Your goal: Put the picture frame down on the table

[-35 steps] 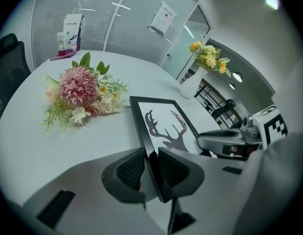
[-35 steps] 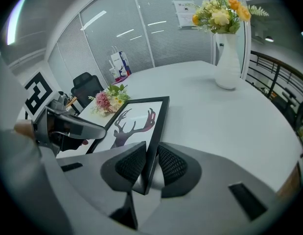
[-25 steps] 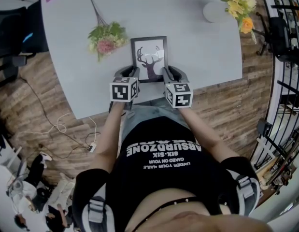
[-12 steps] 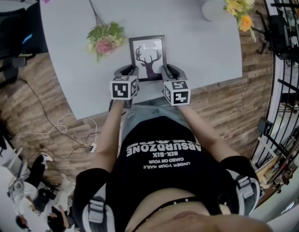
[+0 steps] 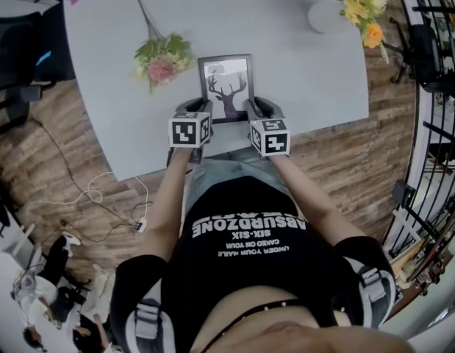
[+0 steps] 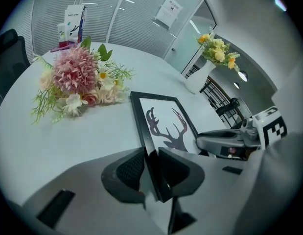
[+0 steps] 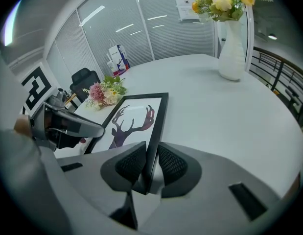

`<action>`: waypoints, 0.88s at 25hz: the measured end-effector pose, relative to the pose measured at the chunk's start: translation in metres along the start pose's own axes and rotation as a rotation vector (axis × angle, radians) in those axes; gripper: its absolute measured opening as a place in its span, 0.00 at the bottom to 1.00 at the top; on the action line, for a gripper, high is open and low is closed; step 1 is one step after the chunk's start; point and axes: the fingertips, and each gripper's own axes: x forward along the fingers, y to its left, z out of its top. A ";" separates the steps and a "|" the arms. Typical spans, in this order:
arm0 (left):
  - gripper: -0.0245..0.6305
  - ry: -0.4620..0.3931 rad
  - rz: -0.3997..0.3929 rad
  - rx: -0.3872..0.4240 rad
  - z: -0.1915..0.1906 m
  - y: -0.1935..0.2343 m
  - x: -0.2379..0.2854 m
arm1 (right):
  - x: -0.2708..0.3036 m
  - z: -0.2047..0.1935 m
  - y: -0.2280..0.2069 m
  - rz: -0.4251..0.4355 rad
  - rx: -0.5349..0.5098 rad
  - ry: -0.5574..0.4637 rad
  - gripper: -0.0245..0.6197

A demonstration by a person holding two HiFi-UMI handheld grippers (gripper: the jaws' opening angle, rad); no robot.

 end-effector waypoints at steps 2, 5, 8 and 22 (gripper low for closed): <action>0.19 0.004 0.010 0.005 -0.002 0.001 0.001 | 0.001 0.000 0.000 0.011 0.009 0.006 0.18; 0.19 -0.002 0.020 0.026 -0.003 0.001 0.002 | 0.002 0.000 0.000 0.027 0.017 0.013 0.19; 0.19 -0.010 0.021 0.041 -0.003 -0.001 0.001 | 0.001 0.000 0.000 0.035 0.003 0.009 0.19; 0.19 -0.226 0.027 0.094 0.025 -0.008 -0.022 | -0.020 0.018 -0.008 0.116 0.034 -0.087 0.22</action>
